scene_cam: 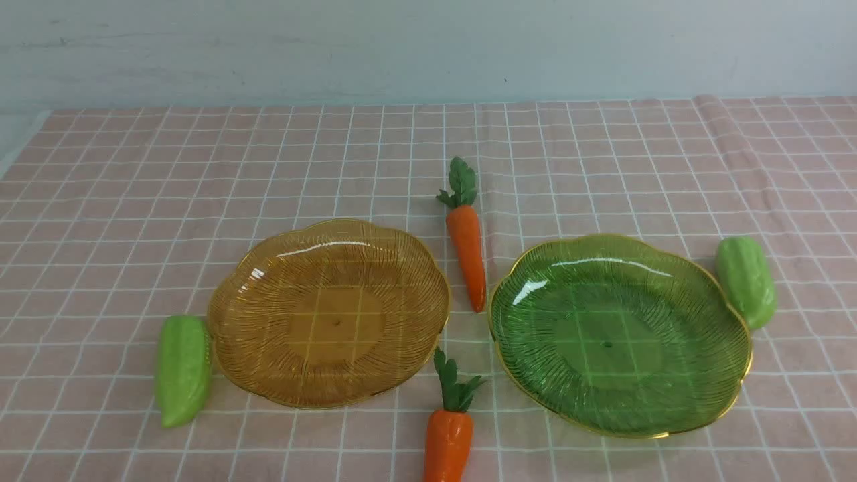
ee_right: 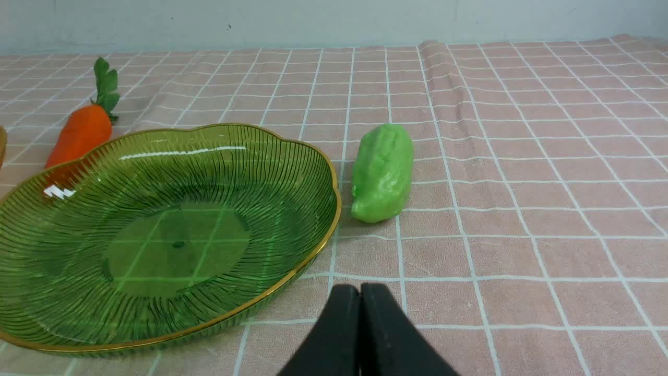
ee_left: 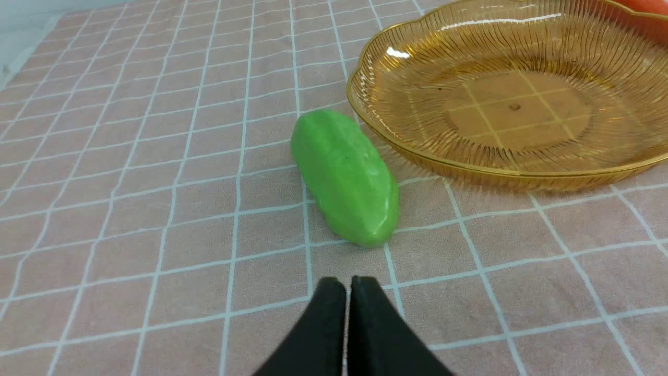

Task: Put different types of vegetables on the plate.
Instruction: 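Put the green cucumber next to the left plate into that plate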

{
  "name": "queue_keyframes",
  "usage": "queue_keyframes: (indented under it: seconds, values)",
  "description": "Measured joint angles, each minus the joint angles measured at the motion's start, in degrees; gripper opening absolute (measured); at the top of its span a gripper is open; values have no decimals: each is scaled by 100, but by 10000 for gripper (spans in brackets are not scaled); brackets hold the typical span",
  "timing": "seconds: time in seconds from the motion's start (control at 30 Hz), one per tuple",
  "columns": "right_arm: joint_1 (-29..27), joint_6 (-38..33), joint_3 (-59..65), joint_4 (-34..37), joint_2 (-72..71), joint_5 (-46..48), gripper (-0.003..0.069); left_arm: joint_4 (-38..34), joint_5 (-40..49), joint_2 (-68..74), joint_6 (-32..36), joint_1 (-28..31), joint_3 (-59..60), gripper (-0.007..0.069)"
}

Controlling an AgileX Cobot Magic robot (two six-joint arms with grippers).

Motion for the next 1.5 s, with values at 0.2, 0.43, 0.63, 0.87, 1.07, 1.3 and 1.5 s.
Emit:
queue_keyframes:
  seconds: [0.2, 0.43, 0.63, 0.87, 1.07, 1.3, 1.5]
  values:
    - [0, 0, 0, 0, 0, 0, -15, 0, 0, 0, 0, 0, 0, -3]
    - [0, 0, 0, 0, 0, 0, -15, 0, 0, 0, 0, 0, 0, -3]
    - [0, 0, 0, 0, 0, 0, -15, -106, -217, 0, -67, 0, 16, -3]
    - [0, -6, 0, 0, 0, 0, -15, -1676, -1522, 0, -973, 0, 22, -3]
    - [0, -6, 0, 0, 0, 0, -15, -2631, -2328, 0, -1160, 0, 28, -3]
    - [0, 66, 0, 245, 0, -94, -15, -3141, -3713, 0, -1194, 0, 40, -3]
    - [0, 714, 5, 2212, 0, -949, -15, -3196, -4468, 0, -1507, 0, -147, -3]
